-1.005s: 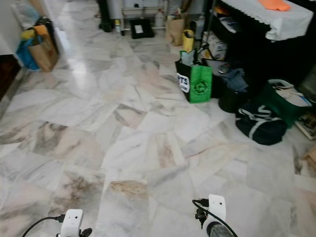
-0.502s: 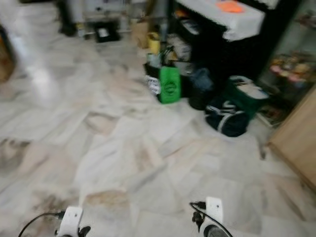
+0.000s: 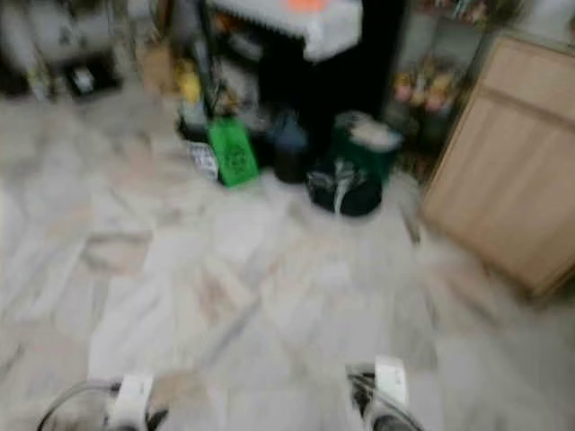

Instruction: Setting the table

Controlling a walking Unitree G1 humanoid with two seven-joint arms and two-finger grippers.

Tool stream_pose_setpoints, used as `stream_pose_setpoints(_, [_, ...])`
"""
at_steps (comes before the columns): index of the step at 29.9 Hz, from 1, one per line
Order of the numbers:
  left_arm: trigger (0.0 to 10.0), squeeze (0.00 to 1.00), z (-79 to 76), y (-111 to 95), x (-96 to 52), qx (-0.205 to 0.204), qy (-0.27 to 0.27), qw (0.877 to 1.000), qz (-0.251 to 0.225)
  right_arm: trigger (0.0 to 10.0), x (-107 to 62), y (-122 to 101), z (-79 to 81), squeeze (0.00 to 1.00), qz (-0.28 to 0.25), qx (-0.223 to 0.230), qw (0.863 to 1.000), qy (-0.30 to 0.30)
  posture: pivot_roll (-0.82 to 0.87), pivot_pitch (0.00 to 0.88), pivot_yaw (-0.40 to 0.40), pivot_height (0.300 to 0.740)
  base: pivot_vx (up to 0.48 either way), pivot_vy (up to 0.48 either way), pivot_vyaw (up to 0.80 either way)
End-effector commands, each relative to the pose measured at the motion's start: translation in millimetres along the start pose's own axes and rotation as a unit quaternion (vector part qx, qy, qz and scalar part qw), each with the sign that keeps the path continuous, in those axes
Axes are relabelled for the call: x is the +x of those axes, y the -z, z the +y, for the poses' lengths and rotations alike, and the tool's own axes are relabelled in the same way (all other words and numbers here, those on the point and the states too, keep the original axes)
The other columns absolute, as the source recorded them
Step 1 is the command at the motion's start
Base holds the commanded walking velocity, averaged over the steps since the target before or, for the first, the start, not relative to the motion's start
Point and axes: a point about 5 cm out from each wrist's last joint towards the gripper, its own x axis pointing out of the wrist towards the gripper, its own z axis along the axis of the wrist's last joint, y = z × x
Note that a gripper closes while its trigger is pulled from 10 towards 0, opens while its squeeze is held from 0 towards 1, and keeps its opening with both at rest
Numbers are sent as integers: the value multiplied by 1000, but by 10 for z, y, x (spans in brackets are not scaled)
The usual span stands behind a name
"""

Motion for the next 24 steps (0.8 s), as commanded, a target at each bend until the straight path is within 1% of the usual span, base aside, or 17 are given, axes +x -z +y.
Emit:
stream_pose_setpoints(1, [10000, 0, 29, 74, -20, 5, 0, 1000, 11, 10000, 7, 11, 46, 0, 3, 5, 1000, -5, -52, 55, 5, 740, 0, 0, -738])
stream_pose_setpoints(12, [10000, 0, 22, 38, -12, 8, 5, 1000, 5, 10000, -15, -7, -94, 0, 3, 11, 1000, 5, -52, 65, 7, 740, 0, 0, -738])
stream_pose_setpoints(24, [10000, 0, 16, 33, -10, 8, 8, 1000, 5, 10000, -25, 3, -136, 0, 5, 11, 1000, 7, -52, 67, 6, 740, 0, 0, -739])
